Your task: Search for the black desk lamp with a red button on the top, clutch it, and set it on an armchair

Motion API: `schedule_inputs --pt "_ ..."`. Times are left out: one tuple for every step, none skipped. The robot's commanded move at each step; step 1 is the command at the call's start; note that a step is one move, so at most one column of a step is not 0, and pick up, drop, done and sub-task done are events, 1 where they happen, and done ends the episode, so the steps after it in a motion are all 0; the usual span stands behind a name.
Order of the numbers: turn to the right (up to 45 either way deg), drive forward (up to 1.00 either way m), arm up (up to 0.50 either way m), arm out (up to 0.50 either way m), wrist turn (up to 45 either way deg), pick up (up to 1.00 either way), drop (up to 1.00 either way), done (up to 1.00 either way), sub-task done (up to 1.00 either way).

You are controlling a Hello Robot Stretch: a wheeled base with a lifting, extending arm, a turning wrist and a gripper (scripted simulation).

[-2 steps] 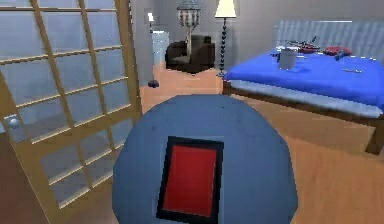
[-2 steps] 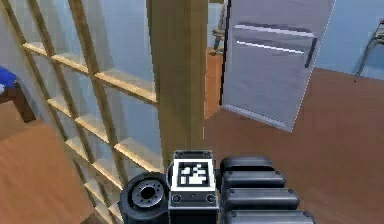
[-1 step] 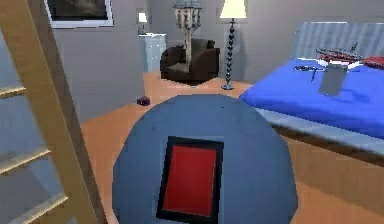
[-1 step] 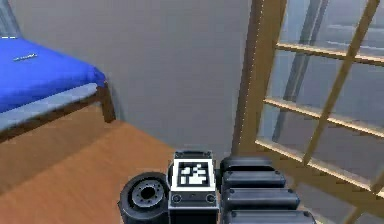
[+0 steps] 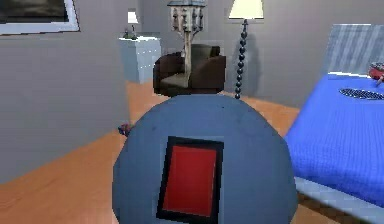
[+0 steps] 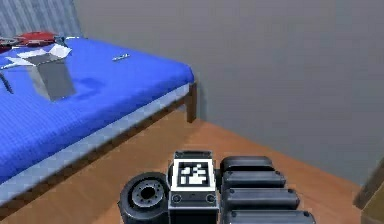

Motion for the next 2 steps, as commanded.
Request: schedule_inputs --pt "3.0 0.0 0.0 0.0 0.0 0.0 0.0 0.0 0.0" --pt "45.0 0.0 0.0 0.0 0.0 0.0 0.0 0.0 0.0"
